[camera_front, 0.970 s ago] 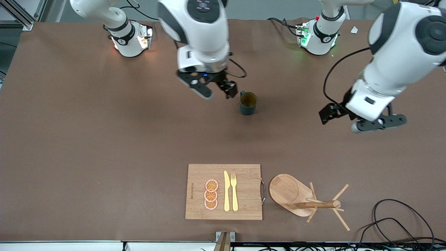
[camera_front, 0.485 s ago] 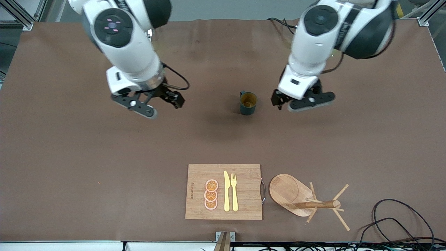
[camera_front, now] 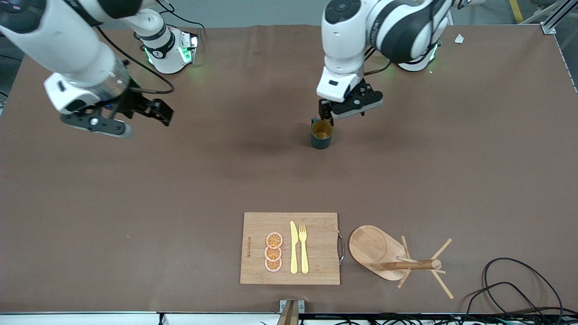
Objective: Pass cup and hang on rack
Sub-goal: 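Set the cup down, open the right gripper and withdraw it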
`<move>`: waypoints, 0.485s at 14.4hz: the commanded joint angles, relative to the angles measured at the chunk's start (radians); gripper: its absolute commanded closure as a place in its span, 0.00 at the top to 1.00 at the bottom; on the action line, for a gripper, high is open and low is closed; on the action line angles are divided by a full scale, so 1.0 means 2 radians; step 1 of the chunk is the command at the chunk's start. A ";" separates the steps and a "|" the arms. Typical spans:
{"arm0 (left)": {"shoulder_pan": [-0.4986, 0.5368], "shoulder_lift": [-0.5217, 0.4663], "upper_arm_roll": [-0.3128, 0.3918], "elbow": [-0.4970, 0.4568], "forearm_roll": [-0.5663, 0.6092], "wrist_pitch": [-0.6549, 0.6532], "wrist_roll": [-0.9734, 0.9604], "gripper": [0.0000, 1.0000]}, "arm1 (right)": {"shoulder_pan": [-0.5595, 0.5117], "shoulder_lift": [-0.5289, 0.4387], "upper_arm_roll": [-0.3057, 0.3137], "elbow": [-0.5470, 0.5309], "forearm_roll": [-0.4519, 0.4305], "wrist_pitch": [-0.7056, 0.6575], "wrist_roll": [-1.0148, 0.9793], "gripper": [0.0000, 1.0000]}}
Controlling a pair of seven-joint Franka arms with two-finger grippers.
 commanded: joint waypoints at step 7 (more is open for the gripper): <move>-0.111 0.080 -0.020 -0.054 0.180 0.017 -0.268 0.99 | -0.120 -0.054 0.009 -0.045 -0.013 0.001 -0.178 1.00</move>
